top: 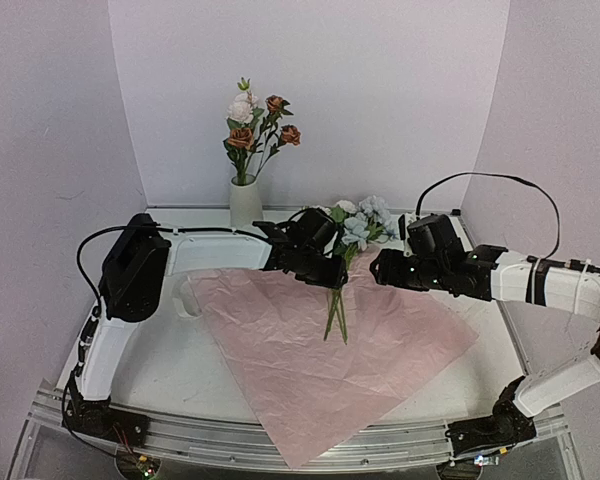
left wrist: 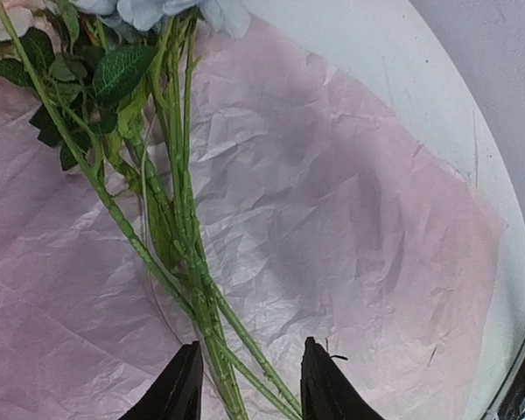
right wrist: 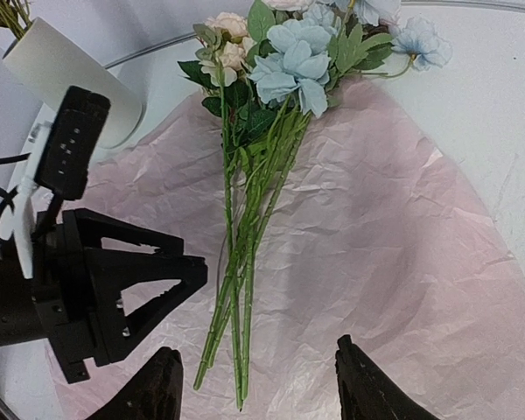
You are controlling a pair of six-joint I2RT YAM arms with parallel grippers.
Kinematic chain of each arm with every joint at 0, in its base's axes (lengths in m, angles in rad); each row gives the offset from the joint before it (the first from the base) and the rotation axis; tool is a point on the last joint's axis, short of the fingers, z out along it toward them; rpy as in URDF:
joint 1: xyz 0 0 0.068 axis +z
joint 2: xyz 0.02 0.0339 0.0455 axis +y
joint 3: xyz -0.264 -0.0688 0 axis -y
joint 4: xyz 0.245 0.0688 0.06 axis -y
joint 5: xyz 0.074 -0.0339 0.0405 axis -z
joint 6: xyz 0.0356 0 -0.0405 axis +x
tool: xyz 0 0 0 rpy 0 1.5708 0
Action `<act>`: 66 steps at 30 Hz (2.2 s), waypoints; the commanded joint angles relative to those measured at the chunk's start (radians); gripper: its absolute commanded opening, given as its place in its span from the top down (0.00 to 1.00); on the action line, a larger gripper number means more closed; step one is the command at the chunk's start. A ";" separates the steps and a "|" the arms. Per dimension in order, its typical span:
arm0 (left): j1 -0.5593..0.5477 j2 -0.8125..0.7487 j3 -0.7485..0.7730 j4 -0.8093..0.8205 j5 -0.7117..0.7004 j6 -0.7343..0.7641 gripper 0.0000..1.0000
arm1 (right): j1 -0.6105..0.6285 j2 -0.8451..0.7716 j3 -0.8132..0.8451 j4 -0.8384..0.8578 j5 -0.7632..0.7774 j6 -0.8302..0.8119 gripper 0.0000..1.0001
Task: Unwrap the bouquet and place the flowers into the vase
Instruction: Pick up the fake flower from the wrapping paper.
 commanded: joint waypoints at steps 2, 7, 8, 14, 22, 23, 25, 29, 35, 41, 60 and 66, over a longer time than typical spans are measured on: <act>0.001 0.062 0.048 -0.048 0.021 0.006 0.61 | -0.006 -0.011 0.013 -0.013 0.000 0.006 0.40; 0.000 0.095 0.077 -0.078 0.014 0.000 0.59 | -0.006 0.003 0.020 -0.011 -0.008 0.004 0.40; 0.001 0.103 0.078 -0.078 0.009 0.003 0.60 | -0.007 0.006 0.025 -0.012 -0.011 0.000 0.40; 0.001 0.144 0.113 -0.096 0.011 -0.001 0.67 | -0.007 0.008 0.025 -0.010 -0.009 0.000 0.40; 0.001 0.161 0.119 -0.105 0.001 -0.001 0.84 | -0.009 -0.007 0.015 -0.011 -0.003 0.001 0.40; 0.001 0.164 0.124 -0.110 0.000 0.003 0.84 | -0.010 -0.014 0.007 -0.012 0.002 0.005 0.40; 0.001 0.158 0.134 -0.123 -0.001 0.003 0.87 | -0.010 -0.023 -0.003 -0.011 0.006 0.011 0.40; 0.001 0.112 0.116 -0.128 -0.022 -0.009 0.94 | -0.010 -0.021 0.008 -0.014 0.002 0.000 0.40; -0.001 0.010 0.104 -0.128 -0.056 -0.018 0.96 | -0.013 -0.011 0.011 -0.011 -0.005 0.009 0.40; -0.001 -0.063 0.102 -0.127 -0.080 -0.019 0.96 | -0.013 -0.008 0.019 -0.004 -0.008 0.013 0.40; -0.052 -0.390 -0.148 0.198 0.042 -0.049 1.00 | -0.032 -0.094 0.167 0.163 -0.171 0.104 0.15; -0.057 -0.477 -0.278 0.386 0.139 -0.082 1.00 | -0.032 -0.131 0.145 0.267 -0.241 0.163 0.31</act>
